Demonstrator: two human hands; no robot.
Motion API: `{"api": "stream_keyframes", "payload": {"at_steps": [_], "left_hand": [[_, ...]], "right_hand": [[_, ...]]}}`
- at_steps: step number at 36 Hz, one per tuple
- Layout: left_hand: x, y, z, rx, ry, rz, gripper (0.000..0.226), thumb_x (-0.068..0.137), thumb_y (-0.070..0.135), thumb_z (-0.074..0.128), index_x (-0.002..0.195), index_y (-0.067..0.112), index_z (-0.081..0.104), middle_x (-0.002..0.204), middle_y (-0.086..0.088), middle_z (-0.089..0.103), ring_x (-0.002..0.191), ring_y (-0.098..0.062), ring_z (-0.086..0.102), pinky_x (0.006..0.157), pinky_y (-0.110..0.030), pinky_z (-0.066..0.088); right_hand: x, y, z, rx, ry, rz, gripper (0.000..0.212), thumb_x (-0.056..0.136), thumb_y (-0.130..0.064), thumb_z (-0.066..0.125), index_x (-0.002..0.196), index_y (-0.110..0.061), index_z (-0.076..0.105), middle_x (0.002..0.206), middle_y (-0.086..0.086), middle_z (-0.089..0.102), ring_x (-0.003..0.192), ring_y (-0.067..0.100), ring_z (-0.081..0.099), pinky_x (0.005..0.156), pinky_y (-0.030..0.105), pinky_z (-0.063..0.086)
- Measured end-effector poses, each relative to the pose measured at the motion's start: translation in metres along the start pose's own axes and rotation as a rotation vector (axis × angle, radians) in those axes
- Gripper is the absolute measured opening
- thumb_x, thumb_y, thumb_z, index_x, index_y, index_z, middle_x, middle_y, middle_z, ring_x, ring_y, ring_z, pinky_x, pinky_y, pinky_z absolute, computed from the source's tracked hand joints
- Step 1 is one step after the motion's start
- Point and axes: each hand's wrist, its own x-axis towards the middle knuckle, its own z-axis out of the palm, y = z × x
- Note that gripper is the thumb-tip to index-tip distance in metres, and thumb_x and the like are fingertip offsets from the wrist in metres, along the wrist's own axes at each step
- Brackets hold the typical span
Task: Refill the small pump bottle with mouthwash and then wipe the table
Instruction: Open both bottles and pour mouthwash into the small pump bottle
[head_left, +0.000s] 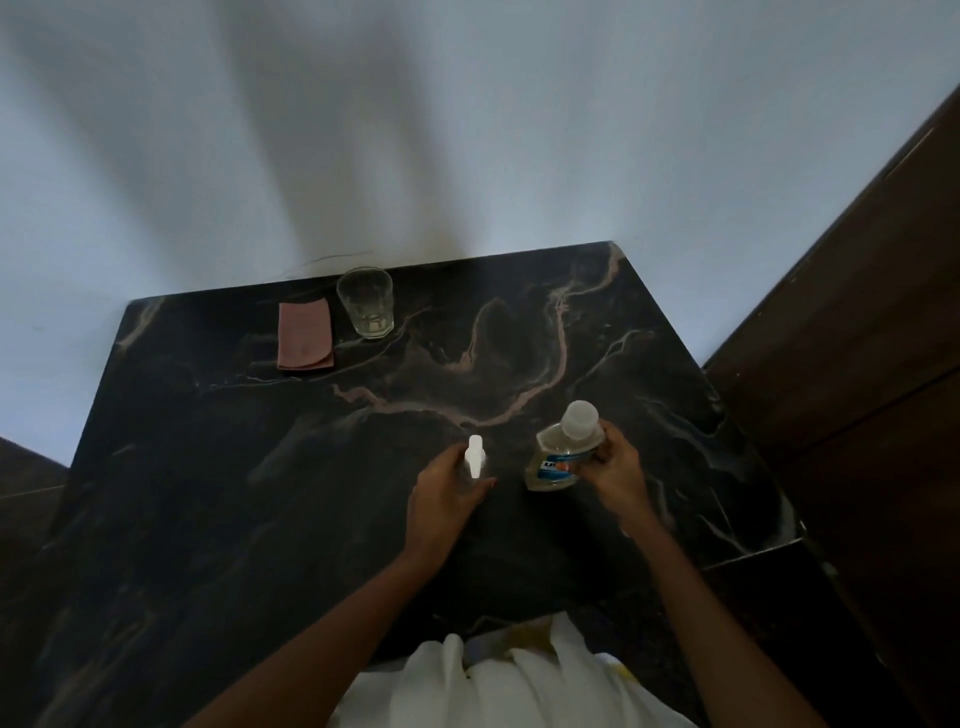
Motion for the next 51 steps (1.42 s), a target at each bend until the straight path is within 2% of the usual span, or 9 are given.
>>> {"api": "stream_keyframes", "payload": {"at_steps": [3, 16, 26, 33, 36, 42, 46, 49, 51], "left_hand": [[-0.003, 0.000, 0.000, 0.005, -0.009, -0.001, 0.052, 0.072, 0.026, 0.074, 0.119, 0.018, 0.053, 0.116, 0.000, 0.062, 0.105, -0.010, 0.058, 0.089, -0.033, 0.051], [-0.005, -0.003, -0.001, 0.031, -0.025, -0.020, 0.056, 0.072, 0.030, 0.073, 0.121, 0.019, 0.050, 0.119, 0.000, 0.058, 0.107, -0.011, 0.055, 0.090, -0.030, 0.049], [-0.006, 0.001, 0.000, 0.054, -0.062, -0.072, 0.057, 0.075, 0.029, 0.071, 0.125, 0.019, 0.044, 0.125, -0.001, 0.053, 0.111, -0.013, 0.051, 0.086, -0.025, 0.044], [-0.007, 0.010, -0.012, -0.027, -0.111, -0.027, 0.069, 0.070, 0.022, 0.076, 0.128, 0.021, 0.038, 0.130, 0.003, 0.045, 0.117, -0.006, 0.042, 0.091, -0.019, 0.034], [-0.011, 0.016, -0.024, -0.040, -0.108, 0.033, 0.077, 0.066, 0.023, 0.078, 0.131, 0.020, 0.037, 0.133, 0.003, 0.042, 0.119, -0.005, 0.037, 0.099, -0.022, 0.031], [-0.019, 0.043, -0.045, -0.035, -0.030, 0.232, 0.079, 0.064, 0.022, 0.080, 0.129, 0.024, 0.036, 0.131, 0.012, 0.035, 0.126, 0.000, 0.027, 0.105, -0.013, 0.020], [-0.008, 0.070, -0.044, -0.028, -0.096, 0.328, 0.066, 0.070, 0.021, 0.075, 0.123, 0.032, 0.037, 0.125, 0.020, 0.037, 0.119, 0.010, 0.028, 0.095, 0.006, 0.018], [0.001, 0.085, -0.031, 0.011, -0.201, 0.343, 0.058, 0.075, 0.018, 0.071, 0.126, 0.023, 0.044, 0.129, 0.007, 0.048, 0.114, 0.011, 0.035, 0.094, 0.003, 0.025], [0.005, 0.090, -0.019, 0.074, -0.275, 0.312, 0.060, 0.077, 0.018, 0.069, 0.131, 0.019, 0.042, 0.135, 0.001, 0.045, 0.123, -0.001, 0.038, 0.103, -0.011, 0.029]], "right_hand": [[-0.001, 0.001, 0.000, 0.007, 0.002, -0.006, 0.051, 0.066, 0.015, 0.067, 0.107, -0.010, 0.051, 0.107, 0.007, 0.057, 0.101, 0.018, 0.055, 0.076, 0.022, 0.048], [-0.005, 0.011, 0.003, 0.029, -0.004, -0.031, 0.053, 0.066, 0.016, 0.067, 0.110, -0.008, 0.050, 0.106, 0.006, 0.057, 0.101, 0.019, 0.055, 0.072, 0.010, 0.052], [-0.005, 0.013, 0.004, -0.016, -0.026, -0.053, 0.053, 0.065, 0.011, 0.070, 0.106, -0.015, 0.048, 0.100, -0.004, 0.058, 0.099, 0.016, 0.056, 0.074, 0.010, 0.051], [-0.010, 0.007, 0.003, -0.029, -0.048, -0.073, 0.065, 0.065, 0.013, 0.069, 0.113, -0.020, 0.041, 0.116, 0.003, 0.049, 0.107, 0.015, 0.049, 0.071, 0.006, 0.047], [-0.012, 0.003, 0.001, -0.073, -0.027, -0.105, 0.066, 0.064, 0.006, 0.073, 0.108, -0.033, 0.043, 0.119, -0.002, 0.048, 0.112, 0.013, 0.046, 0.082, 0.015, 0.045], [-0.013, -0.016, -0.002, -0.108, 0.015, -0.173, 0.051, 0.069, -0.008, 0.075, 0.102, -0.040, 0.051, 0.117, 0.001, 0.056, 0.112, 0.019, 0.053, 0.092, 0.031, 0.045], [-0.015, -0.038, 0.001, -0.172, 0.012, -0.225, 0.035, 0.076, -0.009, 0.068, 0.101, -0.028, 0.054, 0.110, -0.001, 0.055, 0.101, 0.011, 0.053, 0.082, 0.010, 0.044], [-0.016, -0.051, 0.004, -0.186, 0.023, -0.212, 0.023, 0.082, -0.015, 0.062, 0.103, -0.020, 0.055, 0.106, 0.000, 0.056, 0.098, 0.012, 0.054, 0.075, 0.008, 0.044], [-0.016, -0.058, 0.006, -0.207, 0.044, -0.189, 0.021, 0.082, -0.017, 0.063, 0.101, -0.019, 0.055, 0.103, 0.000, 0.057, 0.096, 0.012, 0.055, 0.071, 0.007, 0.044]]}}
